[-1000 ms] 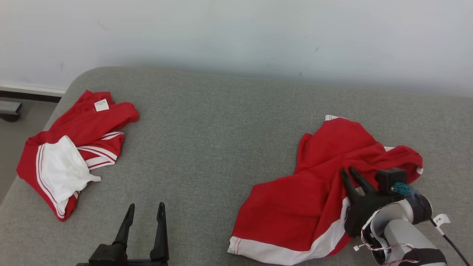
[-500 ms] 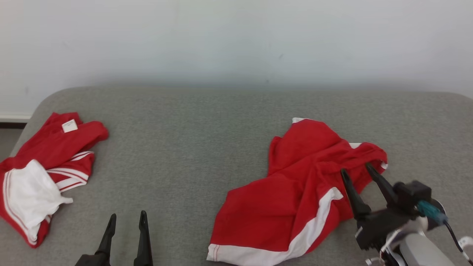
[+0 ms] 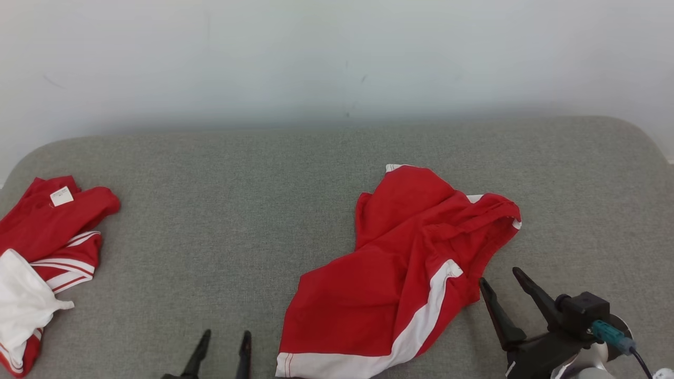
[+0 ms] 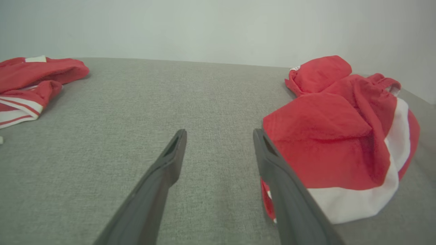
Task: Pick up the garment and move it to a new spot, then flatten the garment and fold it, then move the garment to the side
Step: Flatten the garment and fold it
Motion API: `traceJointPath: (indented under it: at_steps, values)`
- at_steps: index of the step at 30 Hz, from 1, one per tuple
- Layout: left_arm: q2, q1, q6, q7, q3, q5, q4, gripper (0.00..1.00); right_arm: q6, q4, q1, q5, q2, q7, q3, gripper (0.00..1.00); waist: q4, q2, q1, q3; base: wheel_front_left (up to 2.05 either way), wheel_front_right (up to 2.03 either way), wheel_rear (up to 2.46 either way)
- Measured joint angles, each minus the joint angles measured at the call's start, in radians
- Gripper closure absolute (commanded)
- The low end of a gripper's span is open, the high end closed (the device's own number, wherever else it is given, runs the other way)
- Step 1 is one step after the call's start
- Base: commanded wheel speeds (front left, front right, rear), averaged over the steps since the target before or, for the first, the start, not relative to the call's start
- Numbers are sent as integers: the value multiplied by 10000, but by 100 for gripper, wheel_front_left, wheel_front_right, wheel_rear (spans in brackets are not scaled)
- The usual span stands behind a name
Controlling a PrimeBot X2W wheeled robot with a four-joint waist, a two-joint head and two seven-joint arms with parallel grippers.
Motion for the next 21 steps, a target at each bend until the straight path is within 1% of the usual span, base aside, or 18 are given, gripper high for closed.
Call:
traceJointPath:
  at_steps: [3, 9, 10, 16, 21]
  values:
    - [46, -89, -98, 0, -468, -4, 500, 0, 0, 58, -224, 105, -29, 102, 182, 0, 47, 0, 0, 58, 0, 0, 0]
    - [171, -397, -153, 2, -1651, -221, 1590, 0, 0, 520, -816, 397, -215, 437, 761, 0, 194, 0, 0, 189, 0, 0, 0]
    - [176, -554, -155, 2, -2019, -483, 1862, 0, 0, 706, -1019, 520, -267, 533, 1009, 0, 227, 0, 0, 229, 0, 0, 0]
    - [209, -1016, -155, 2, -2717, -959, 2424, 0, 0, 1250, -1586, 918, -435, 627, 1743, 0, 287, 0, 0, 376, 0, 0, 0]
    - [228, -1347, -157, 2, -3080, -1227, 2711, 0, 0, 1647, -2027, 1258, -554, 614, 2322, 0, 351, 0, 0, 551, 0, 0, 0]
